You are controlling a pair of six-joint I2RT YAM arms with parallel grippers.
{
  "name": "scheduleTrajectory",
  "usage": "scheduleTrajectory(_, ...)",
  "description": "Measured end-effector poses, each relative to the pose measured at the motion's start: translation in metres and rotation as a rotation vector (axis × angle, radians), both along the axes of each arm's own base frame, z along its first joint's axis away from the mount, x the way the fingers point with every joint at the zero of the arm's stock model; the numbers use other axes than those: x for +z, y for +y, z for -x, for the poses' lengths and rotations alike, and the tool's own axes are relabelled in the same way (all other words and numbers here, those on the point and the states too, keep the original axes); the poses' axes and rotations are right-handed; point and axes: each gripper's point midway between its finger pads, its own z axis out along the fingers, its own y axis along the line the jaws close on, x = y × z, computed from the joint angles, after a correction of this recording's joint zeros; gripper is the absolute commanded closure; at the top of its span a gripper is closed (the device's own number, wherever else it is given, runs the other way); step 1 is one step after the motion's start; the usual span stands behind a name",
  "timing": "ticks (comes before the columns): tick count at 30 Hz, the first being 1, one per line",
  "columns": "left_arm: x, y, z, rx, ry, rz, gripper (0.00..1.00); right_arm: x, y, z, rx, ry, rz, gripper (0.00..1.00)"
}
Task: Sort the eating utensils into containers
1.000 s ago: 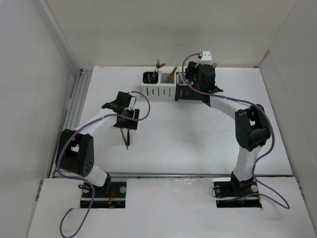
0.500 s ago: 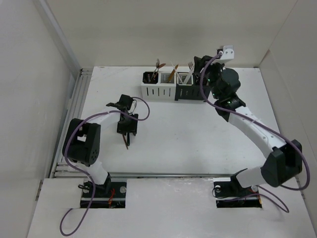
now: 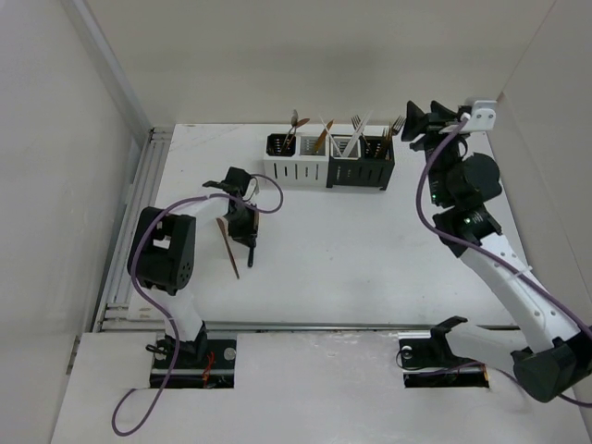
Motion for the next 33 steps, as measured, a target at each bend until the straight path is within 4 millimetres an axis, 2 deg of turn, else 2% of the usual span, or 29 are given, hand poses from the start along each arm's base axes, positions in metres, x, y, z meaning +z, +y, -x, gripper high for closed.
scheduleTrajectory(6,0.009,-0.009,-0.019,-0.018,-0.005,0.023,1.00,0.023,-0.013,0.023,-0.014,-0.059,-0.012,0.43)
scheduleTrajectory(10,0.045,-0.009,-0.045,-0.033,-0.098,0.004,1.00,0.023,-0.010,0.023,-0.001,-0.060,-0.002,0.43)
scheduleTrajectory(13,0.101,-0.005,-0.069,-0.031,-0.266,-0.012,1.00,0.016,-0.005,0.021,0.020,-0.053,0.012,0.43)
scheduleTrajectory(18,0.237,0.000,-0.097,-0.006,-0.686,-0.007,1.00,-0.013,-0.007,0.010,0.028,-0.012,0.043,0.45)
scheduleTrajectory(21,0.316,-0.026,-0.117,-0.035,-0.965,0.052,1.00,-0.028,-0.010,0.002,0.027,0.018,0.058,0.45)
scheduleTrajectory(24,0.364,-0.077,-0.150,-0.082,-1.163,0.136,1.00,-0.034,-0.012,0.000,0.029,0.027,0.064,0.45)
scheduleTrajectory(26,0.369,-0.109,-0.176,-0.107,-1.224,0.172,1.00,-0.034,-0.013,0.001,0.029,0.025,0.065,0.45)
scheduleTrajectory(28,0.355,-0.141,-0.203,-0.130,-1.248,0.195,1.00,-0.033,-0.015,0.002,0.025,0.027,0.066,0.45)
scheduleTrajectory(30,0.321,-0.164,-0.228,-0.150,-1.243,0.193,1.00,-0.034,-0.017,0.005,0.019,0.036,0.072,0.46)
scheduleTrajectory(33,0.263,-0.181,-0.253,-0.173,-1.198,0.164,1.00,-0.032,-0.025,0.006,-0.011,0.055,0.086,0.46)
